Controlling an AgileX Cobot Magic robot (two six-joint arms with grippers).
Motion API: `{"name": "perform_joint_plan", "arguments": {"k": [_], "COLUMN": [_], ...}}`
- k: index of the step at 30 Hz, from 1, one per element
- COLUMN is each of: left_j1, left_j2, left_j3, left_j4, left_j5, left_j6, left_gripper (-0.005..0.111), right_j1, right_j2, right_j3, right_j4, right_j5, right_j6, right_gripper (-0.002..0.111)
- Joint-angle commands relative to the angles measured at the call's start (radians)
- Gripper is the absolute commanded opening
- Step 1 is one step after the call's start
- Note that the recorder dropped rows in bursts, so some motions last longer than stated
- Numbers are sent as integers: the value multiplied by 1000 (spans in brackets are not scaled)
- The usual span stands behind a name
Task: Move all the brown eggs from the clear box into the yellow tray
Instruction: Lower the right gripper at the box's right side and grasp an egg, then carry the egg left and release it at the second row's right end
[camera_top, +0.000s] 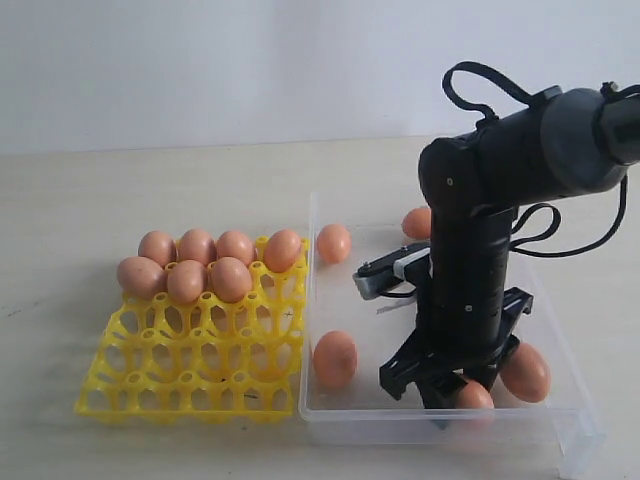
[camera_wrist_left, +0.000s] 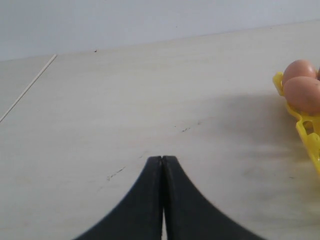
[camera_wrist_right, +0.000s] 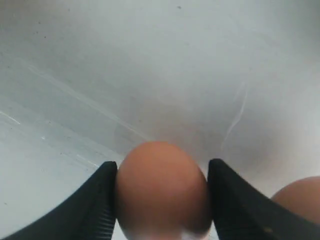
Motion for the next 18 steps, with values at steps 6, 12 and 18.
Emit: {"name": "perform_joint_plan", "arguments": {"k": [6,12,18], "left_j1": [-5,-5,-5], "left_j2": [-6,-6,-6], "left_j3": [-4,-4,-4], "left_j4": [-2,-2,-2], "left_j5": [-9,-9,-9], "left_j6": [-6,-6,-6], "left_gripper": [0,0,0], "right_j1": [28,112,144], "right_j2": [-273,-205,-52], "right_j3": [0,0,0], "right_j4": [82,2,-394], "right_j5": [-787,-1128,-1257], "right_j6": [-152,-59,436], "right_gripper": [0,0,0]}}
